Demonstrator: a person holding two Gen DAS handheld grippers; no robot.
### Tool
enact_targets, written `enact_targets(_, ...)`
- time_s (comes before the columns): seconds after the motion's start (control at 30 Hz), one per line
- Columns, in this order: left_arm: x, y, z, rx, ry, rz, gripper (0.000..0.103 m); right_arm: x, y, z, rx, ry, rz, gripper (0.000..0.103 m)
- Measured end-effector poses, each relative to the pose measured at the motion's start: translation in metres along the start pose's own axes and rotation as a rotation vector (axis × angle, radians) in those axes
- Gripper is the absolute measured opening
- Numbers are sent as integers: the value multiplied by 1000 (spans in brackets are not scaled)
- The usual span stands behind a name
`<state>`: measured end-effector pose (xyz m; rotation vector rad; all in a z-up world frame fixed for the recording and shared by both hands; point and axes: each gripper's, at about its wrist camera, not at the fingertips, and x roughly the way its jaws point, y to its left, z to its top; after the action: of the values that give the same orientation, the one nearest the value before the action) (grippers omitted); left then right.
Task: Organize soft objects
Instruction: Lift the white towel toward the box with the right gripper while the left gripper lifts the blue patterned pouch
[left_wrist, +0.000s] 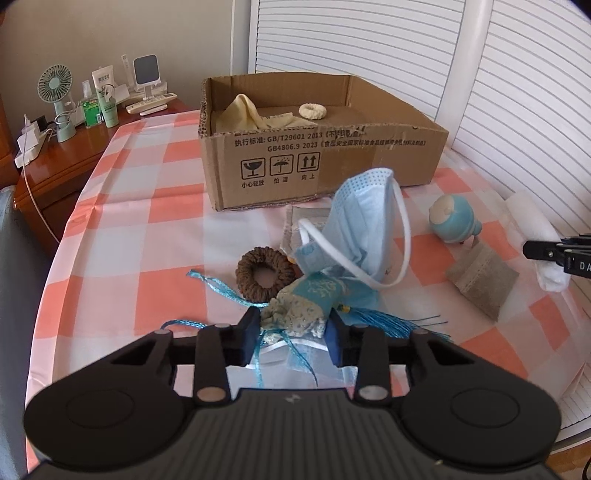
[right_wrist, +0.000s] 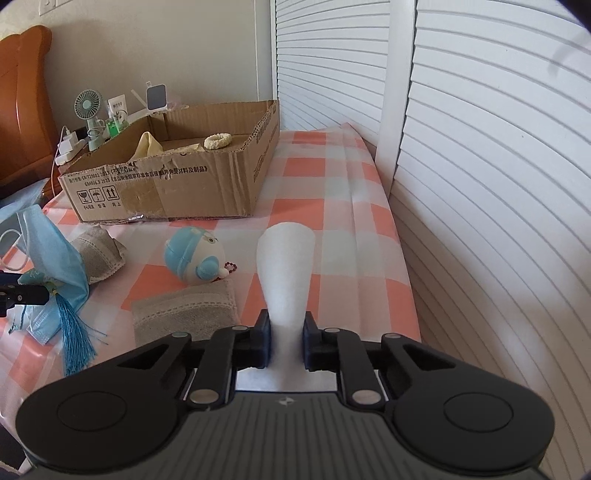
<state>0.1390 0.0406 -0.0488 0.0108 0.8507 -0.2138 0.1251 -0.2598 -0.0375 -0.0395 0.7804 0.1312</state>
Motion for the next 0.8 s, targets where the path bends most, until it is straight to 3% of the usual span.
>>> enact_targets(0.17,-9,3,-3,27,-11,3,31,-6,5,3,-19,-17,2,19)
enact_targets(0.23,-8,3,-3,45,5,8,38,-7,7,4,-25,-21,5,19)
enact_targets(0.3,-7,2,-4,44,3,22,59,-7,9,3,-24,-23,10,19)
enact_targets(0.37,-6,-1,-5,64,-15,33,66,-7,10,3,-24,-22,17,19)
enact_targets(0.43,-4,-2,-4,76,-34,41,66,-8,11,3,-25,-22,21,19)
enact_targets(0.53,3,-2,0,68,-15,24,62,-7,12,3,-30,-19,22,19)
enact_targets(0.57,4,-1,0,67,-16,24,54,-7,12,3,-32,-19,23,19)
enact_targets(0.6,5,0,0,69,-15,23,37,-7,12,3,-31,-18,26,19)
enact_targets(0.63,6,1,1,65,-11,21,32,-7,12,2,-31,-18,26,19)
enact_targets(0.8,-4,6,1,58,-26,24,28,-9,15,3,-46,-18,33,19)
